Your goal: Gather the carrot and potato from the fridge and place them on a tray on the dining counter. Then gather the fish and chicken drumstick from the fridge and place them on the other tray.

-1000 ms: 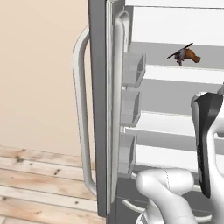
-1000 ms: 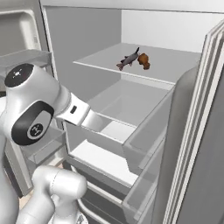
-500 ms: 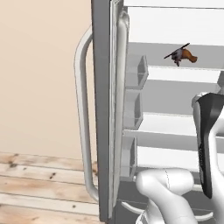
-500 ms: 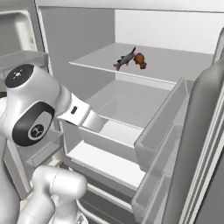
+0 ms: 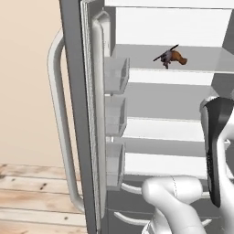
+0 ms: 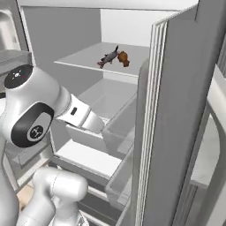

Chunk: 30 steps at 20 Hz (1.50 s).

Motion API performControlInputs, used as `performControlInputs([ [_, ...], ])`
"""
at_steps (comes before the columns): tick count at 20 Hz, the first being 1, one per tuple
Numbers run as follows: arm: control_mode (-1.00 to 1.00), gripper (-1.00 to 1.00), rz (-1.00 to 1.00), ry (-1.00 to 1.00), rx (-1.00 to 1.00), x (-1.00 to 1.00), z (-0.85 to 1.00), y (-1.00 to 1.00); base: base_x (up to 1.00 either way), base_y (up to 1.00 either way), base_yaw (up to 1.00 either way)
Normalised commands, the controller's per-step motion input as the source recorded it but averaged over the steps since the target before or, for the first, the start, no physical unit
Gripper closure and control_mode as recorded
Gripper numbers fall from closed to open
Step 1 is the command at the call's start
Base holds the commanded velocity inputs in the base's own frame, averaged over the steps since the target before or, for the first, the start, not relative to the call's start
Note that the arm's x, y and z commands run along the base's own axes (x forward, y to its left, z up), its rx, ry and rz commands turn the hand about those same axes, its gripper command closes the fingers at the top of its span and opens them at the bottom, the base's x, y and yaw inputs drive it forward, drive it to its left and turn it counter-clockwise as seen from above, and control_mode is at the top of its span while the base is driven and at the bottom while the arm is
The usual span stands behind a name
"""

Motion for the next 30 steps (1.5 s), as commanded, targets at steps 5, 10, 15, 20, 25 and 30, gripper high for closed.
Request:
performControlInputs([
  [5, 1.0, -1.0, 0.0, 0.0, 0.0, 0.0, 0.0, 0.0, 0.27, -0.31, -0.06],
  [10, 1.0, -1.0, 0.0, 0.0, 0.0, 0.0, 0.0, 0.0, 0.61, 0.01, -0.03],
  [15, 1.0, -1.0, 0.0, 0.0, 0.0, 0.0, 0.0, 0.0, 0.76, 0.02, -0.06],
  [20, 1.0, -1.0, 0.0, 0.0, 0.0, 0.0, 0.0, 0.0, 0.79, 0.32, -0.42],
  [25, 1.0, -1.0, 0.0, 0.0, 0.0, 0.0, 0.0, 0.0, 0.69, 0.18, -0.35],
  [30, 1.0, -1.0, 0.0, 0.0, 0.0, 0.0, 0.0, 0.0, 0.27, 0.01, -0.1],
])
